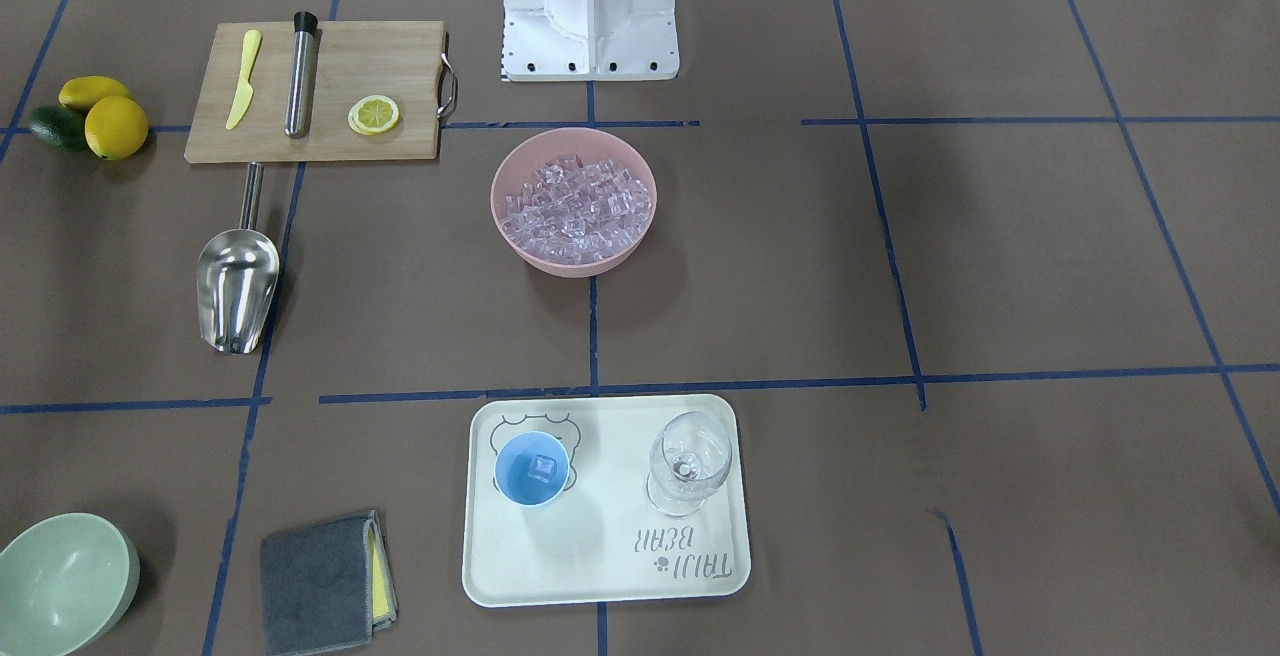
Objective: Put ice in cup with scoop
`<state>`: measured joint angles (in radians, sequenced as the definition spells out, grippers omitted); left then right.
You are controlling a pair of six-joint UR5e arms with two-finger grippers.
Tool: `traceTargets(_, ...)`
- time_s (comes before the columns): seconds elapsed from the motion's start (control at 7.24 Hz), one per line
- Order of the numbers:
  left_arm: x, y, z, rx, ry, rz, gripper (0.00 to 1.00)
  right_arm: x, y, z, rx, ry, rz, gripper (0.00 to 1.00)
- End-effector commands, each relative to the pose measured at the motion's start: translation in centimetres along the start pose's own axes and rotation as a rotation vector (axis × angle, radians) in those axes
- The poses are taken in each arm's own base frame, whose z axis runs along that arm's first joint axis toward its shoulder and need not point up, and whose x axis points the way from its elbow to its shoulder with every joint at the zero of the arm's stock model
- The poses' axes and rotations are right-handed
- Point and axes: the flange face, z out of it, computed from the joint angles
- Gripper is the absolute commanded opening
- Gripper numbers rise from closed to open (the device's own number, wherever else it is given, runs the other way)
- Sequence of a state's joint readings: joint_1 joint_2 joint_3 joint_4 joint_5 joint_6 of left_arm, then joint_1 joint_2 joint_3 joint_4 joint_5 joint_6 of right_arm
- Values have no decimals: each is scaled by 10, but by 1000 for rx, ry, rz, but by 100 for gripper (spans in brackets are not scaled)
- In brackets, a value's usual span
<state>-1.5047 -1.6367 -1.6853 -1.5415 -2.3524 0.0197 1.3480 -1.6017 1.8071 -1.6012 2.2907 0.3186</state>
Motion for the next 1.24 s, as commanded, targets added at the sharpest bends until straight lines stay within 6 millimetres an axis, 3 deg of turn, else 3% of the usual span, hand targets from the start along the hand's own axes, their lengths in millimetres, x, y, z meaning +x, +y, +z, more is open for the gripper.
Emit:
traceTargets(0.0, 2, -3, -1, 3, 2, -1, 100, -8, -14, -3, 8, -6, -6, 100)
traceTargets(0.28, -5, 4, 6, -12, 1, -12, 100, -13, -13, -8, 16, -22, -17, 100)
traceTargets(1.1, -3, 1, 4, -8, 1, -7, 100, -13, -12, -9, 16, -22, -14, 100)
